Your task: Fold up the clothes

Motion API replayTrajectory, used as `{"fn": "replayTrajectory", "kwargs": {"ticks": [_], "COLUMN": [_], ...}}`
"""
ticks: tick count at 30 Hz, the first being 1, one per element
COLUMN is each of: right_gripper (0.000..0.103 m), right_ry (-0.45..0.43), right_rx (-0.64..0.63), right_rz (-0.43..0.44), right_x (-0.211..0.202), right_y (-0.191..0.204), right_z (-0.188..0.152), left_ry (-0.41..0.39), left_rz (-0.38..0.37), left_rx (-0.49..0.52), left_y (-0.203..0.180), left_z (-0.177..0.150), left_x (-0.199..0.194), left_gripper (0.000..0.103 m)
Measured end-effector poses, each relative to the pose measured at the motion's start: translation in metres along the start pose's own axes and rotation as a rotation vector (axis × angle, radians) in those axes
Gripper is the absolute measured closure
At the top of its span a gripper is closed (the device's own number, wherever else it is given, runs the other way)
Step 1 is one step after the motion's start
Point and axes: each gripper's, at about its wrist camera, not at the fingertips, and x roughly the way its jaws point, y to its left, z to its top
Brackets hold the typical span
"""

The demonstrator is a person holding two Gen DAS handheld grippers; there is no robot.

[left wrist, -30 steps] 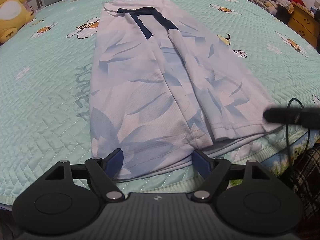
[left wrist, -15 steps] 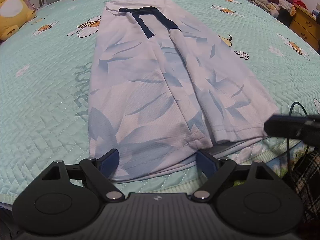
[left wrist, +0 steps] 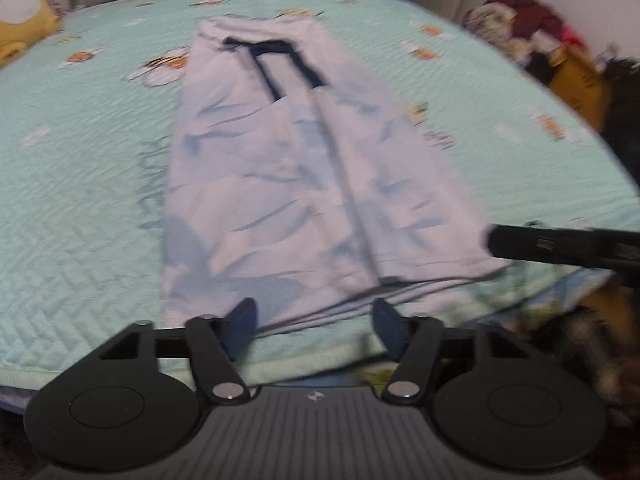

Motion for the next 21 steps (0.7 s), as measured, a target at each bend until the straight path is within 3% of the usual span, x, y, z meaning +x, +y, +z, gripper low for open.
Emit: {"fn": "replayTrajectory", "kwargs": {"ticks": [5, 7, 9, 13, 18, 21], "right_gripper": [0.066, 0.066, 0.068, 0.068, 0.065, 0.063], "right_ry": [-0.008, -0.001, 0.006, 0.021, 0.049, 0.066], "right_rx": [0.053, 0.074, 0.095, 0.097, 0.086, 0.079], "right_rz": [0.021, 0.025, 0.028, 0.028, 0.017, 0.010], "right_x": [0.008, 0.014, 0.020, 0.019, 0.017, 0.015], "right_y": [-0.013, -0.019, -0.026, -0.029, -0.028, -0.028], "right_z": [-0.004, -0.009, -0.013, -0.018, -0.018, -0.018], "left_ry": [-0.107, -0.068, -0.007, -0.004, -0.084, 0.025], "left_rz": [-0.073, -0.108, -0.089, -0.059, -0.124, -0.071], "left_rx": [0.005, -0.027, -0.050, -0.021, 0.018, 0.020], "left_y": [-0.013, -0.013, -0.012, -0.022, -0.029, -0.026], "left_z": [0.015, 0.017, 0.013, 0.010, 0.013, 0.007], "left_x": [-0.001, 0.022, 0.045, 0.045, 0.020, 0.042], "left_gripper": [0.044, 0.043, 0.046, 0.046, 0.043, 0.043]}}
